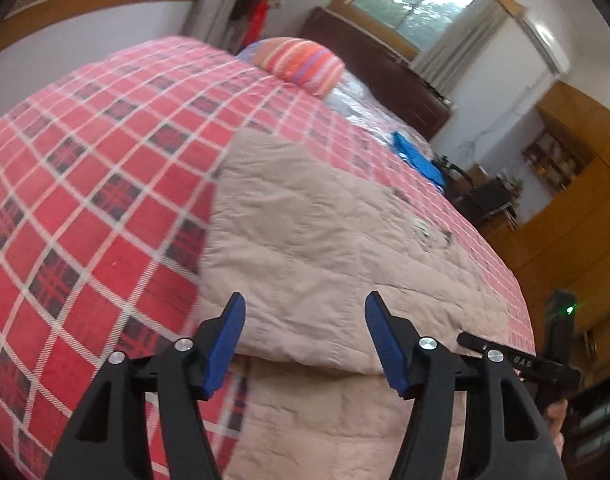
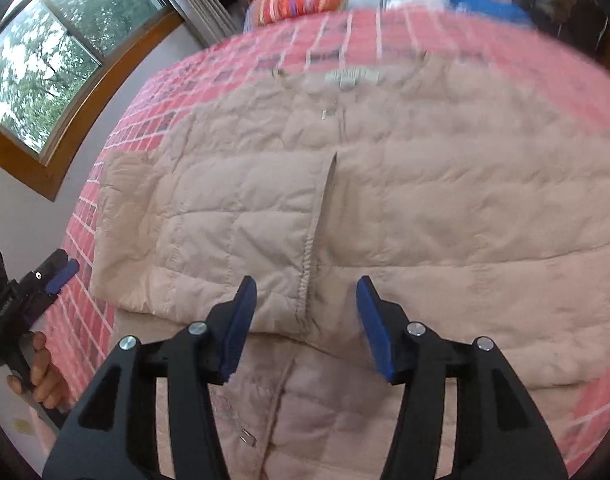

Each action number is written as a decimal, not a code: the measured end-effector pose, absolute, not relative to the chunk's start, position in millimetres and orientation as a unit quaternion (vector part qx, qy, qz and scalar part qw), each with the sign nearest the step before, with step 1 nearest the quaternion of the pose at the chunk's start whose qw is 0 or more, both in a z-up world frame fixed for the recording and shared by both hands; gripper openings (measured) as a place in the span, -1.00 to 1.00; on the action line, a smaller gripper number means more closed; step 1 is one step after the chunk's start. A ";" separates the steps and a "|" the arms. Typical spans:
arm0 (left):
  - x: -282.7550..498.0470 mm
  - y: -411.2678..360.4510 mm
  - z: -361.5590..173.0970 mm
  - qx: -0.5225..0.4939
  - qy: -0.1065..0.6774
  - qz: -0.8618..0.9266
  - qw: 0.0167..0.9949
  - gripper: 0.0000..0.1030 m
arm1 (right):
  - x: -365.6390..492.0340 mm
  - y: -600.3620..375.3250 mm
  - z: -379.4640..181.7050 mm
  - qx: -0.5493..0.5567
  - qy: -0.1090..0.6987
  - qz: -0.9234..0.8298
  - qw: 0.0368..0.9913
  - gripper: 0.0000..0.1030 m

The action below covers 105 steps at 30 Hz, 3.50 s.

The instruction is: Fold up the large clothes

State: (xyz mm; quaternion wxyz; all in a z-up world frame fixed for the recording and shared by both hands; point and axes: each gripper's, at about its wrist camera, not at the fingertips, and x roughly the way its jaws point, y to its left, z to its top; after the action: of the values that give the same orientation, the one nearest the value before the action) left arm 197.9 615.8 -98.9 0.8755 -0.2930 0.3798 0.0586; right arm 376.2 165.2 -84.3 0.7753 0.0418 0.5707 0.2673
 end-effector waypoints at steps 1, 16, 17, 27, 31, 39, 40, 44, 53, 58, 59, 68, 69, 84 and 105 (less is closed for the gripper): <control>199.9 620.0 -101.3 -0.294 0.383 0.066 0.873 0.22 | 376.3 167.2 -87.5 0.047 0.575 0.273 0.770 -0.27; 209.2 630.8 -114.1 -0.296 0.387 0.084 0.869 0.22 | 374.7 84.1 -30.7 0.055 0.508 0.239 0.826 -0.86; 212.4 627.3 -114.3 -0.293 0.389 0.082 0.869 0.22 | 375.6 72.7 -29.7 0.058 0.508 0.229 0.828 -0.86; 261.2 586.9 -138.7 -0.257 0.444 0.073 0.855 0.19 | 381.6 35.1 -65.3 0.058 0.537 0.188 0.820 -0.85; 265.4 583.6 -146.0 -0.239 0.450 0.086 0.856 0.01 | 387.7 37.6 -91.2 0.060 0.555 0.180 0.810 -0.82; 269.2 577.7 -148.6 -0.202 0.463 0.100 0.857 -0.10 | 385.7 40.9 -101.0 0.058 0.555 0.172 0.812 -0.73; 267.2 578.8 -146.2 -0.206 0.464 0.098 0.856 -0.10 | 383.5 39.6 -97.7 0.057 0.553 0.173 0.813 -0.64; 249.1 583.9 -131.7 -0.225 0.459 0.076 0.856 -0.02 | 363.8 26.3 -73.7 0.049 0.526 0.177 0.831 -0.45; 145.4 571.9 -87.1 -0.156 0.445 0.045 0.880 0.59 | 270.5 -21.1 -32.5 0.033 0.489 0.210 0.846 -0.14; 80.3 568.1 -94.9 -0.126 0.476 0.045 0.869 0.61 | 206.3 -46.9 -37.2 0.028 0.497 0.222 0.839 0.00; 67.2 568.8 -99.2 -0.129 0.483 0.042 0.865 0.61 | 192.3 -53.0 -40.7 0.026 0.501 0.220 0.837 0.00; -5.1 570.4 -134.6 -0.148 0.513 0.050 0.844 0.62 | 118.8 -94.1 -68.3 0.038 0.531 0.200 0.823 0.20; -10.4 569.7 -139.4 -0.150 0.517 0.051 0.841 0.62 | 113.8 -97.7 -72.0 0.038 0.534 0.197 0.821 0.20; -23.7 548.0 -163.4 -0.175 0.523 0.007 0.834 0.59 | 97.5 -109.0 -116.3 0.076 0.577 0.208 0.786 0.05; -25.1 533.0 -114.1 -0.191 0.476 -0.016 0.858 -0.77 | 90.6 -112.5 -64.9 0.097 0.505 0.258 0.818 -0.75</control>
State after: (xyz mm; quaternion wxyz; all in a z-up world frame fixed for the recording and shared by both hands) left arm -25.1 533.0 -114.1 0.8585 -0.1910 0.4756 -0.0164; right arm 90.6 -112.5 -64.9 0.8179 0.0973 0.5052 0.2575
